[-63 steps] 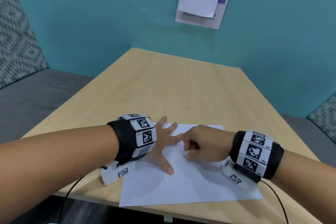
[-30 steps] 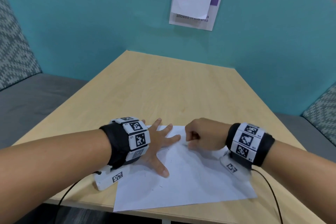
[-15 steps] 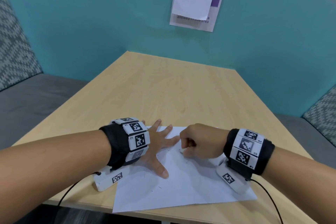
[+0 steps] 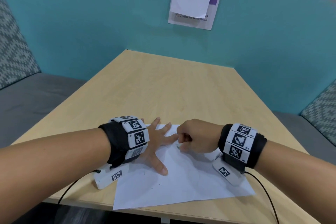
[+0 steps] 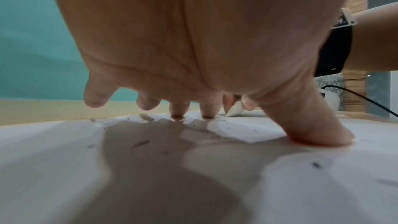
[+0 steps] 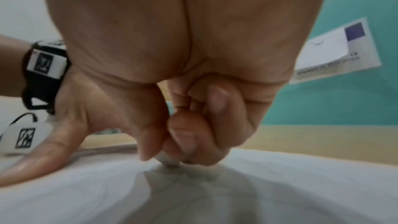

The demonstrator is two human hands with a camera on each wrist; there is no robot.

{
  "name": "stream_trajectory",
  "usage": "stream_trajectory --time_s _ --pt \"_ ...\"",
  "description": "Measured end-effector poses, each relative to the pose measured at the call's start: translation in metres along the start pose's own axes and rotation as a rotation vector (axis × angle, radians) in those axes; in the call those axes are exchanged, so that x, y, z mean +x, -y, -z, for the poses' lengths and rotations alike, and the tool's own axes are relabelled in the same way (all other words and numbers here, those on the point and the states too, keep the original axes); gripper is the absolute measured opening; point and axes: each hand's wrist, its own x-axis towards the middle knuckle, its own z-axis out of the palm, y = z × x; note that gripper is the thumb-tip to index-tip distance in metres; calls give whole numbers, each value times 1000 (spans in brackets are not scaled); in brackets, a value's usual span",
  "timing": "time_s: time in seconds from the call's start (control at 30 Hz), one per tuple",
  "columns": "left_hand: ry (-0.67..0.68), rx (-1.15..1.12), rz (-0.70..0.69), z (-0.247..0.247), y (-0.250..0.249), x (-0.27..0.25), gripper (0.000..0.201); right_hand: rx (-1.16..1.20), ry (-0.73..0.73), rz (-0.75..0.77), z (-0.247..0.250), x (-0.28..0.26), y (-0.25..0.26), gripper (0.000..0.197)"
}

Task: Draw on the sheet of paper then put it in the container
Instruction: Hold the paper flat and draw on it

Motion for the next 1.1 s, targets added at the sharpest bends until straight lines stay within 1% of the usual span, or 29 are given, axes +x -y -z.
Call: stream_trajectory --time_s 0.13,0.27,0.3,0.47,0.57,0.63,0.73,0.8,0.87,0.93,1.0,1.07,1.1 --pt "4 21 11 1 0 -1 115 -6 -34 -76 12 -1 -4 16" --pt "-8 11 8 0 0 1 117 34 77 39 -6 -17 13 18" --pt "-7 19 8 0 0 1 118 39 82 45 -8 -20 14 18" --pt "6 37 15 1 -1 -2 118 -4 -18 -95 7 -15 -13 14" --pt "3 33 -5 9 -7 -5 118 -9 -12 -89 2 -12 -14 14" --pt "-1 26 -35 14 -15 -1 114 9 -13 -92 0 -12 -17 13" --pt "-40 -7 -54 12 -21 7 114 8 -20 -107 4 -14 -15 12" --pt "-78 -38 -70 8 -20 12 115 43 11 -73 3 -21 -7 11" --pt "-87 -35 -82 7 -19 13 119 98 98 20 -5 -30 12 14" --pt "-81 -21 -81 8 -18 14 122 113 146 75 -10 -35 22 6" --pt "-64 -21 -55 8 -18 14 116 51 100 43 -4 -29 11 7" --pt "-44 -24 -27 8 -17 15 116 35 42 -32 4 -25 -3 7" --pt "-39 -25 -22 8 -18 13 115 41 42 -37 3 -24 -3 7"
